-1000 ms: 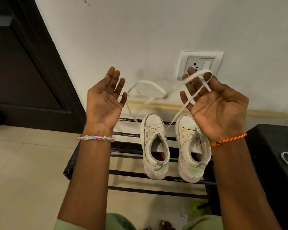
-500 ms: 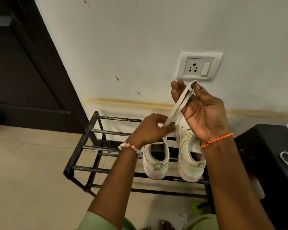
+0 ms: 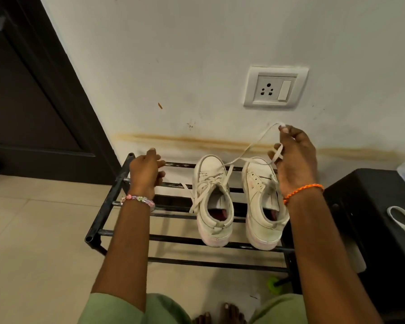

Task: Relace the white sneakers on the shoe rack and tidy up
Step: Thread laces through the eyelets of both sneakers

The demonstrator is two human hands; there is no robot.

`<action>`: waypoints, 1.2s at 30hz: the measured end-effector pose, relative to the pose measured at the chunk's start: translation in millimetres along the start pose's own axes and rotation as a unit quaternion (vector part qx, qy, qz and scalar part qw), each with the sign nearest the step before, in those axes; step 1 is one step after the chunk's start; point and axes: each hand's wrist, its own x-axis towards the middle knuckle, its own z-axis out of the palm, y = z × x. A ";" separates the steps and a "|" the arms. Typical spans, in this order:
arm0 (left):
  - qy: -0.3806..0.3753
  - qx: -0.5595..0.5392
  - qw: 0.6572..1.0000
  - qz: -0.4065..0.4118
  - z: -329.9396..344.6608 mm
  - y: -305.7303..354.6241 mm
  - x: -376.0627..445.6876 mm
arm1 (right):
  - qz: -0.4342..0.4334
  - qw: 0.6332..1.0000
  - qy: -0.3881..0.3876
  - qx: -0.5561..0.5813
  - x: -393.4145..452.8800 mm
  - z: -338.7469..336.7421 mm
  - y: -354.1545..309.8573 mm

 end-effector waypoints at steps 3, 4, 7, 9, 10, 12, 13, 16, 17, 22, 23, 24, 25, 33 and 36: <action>-0.145 0.128 0.980 -0.037 5.5 -3.0 -9.4 | -0.020 0.999 0.026 -0.029 1.8 1.7 18.4; -0.213 0.193 0.958 -0.017 10.0 -4.6 -14.8 | -0.015 1.000 0.019 -0.005 1.5 3.1 22.5; -0.349 0.331 0.875 0.048 25.1 -16.2 -27.4 | 0.005 0.998 -0.060 0.016 4.4 5.5 40.7; -0.329 0.372 0.863 0.098 30.2 -23.6 -26.9 | 0.001 0.984 -0.133 -0.122 5.9 2.1 55.0; -0.307 0.376 0.866 0.121 30.8 -25.9 -25.8 | -0.001 0.958 -0.170 -0.230 4.4 -0.4 60.6; -0.281 0.378 0.869 0.149 30.0 -28.9 -24.2 | -0.011 0.877 -0.226 -0.424 0.0 -5.0 68.0; -0.277 0.380 0.868 0.162 29.3 -29.2 -24.0 | -0.031 0.835 -0.236 -0.495 -1.8 -5.8 70.5; -0.268 0.370 0.872 0.175 25.3 -27.2 -25.3 | -0.104 0.758 -0.206 -0.610 -15.7 0.7 70.4; -0.268 0.366 0.875 0.171 23.6 -26.4 -25.8 | -0.126 0.754 -0.195 -0.614 -21.2 3.4 69.6; -0.260 0.363 0.877 0.177 22.3 -28.0 -34.9 | -0.139 0.801 -0.222 -0.538 -39.0 11.9 71.9; -0.253 0.367 0.876 0.184 23.8 -29.3 -38.1 | -0.139 0.803 -0.225 -0.535 -40.3 12.8 73.3; -0.242 0.373 0.875 0.190 25.5 -30.9 -41.2 | -0.140 0.806 -0.222 -0.530 -41.6 12.9 74.9; -0.223 0.376 0.877 0.197 27.1 -33.0 -43.6 | -0.145 0.810 -0.216 -0.526 -43.3 12.8 75.9; -0.184 0.382 0.824 0.376 40.4 -50.5 -61.2 | -0.143 0.861 -0.144 -0.467 -56.2 -8.7 86.2; -0.156 0.395 0.824 0.374 40.7 -51.3 -58.7 | -0.080 0.870 -0.145 -0.464 -51.2 -9.4 80.6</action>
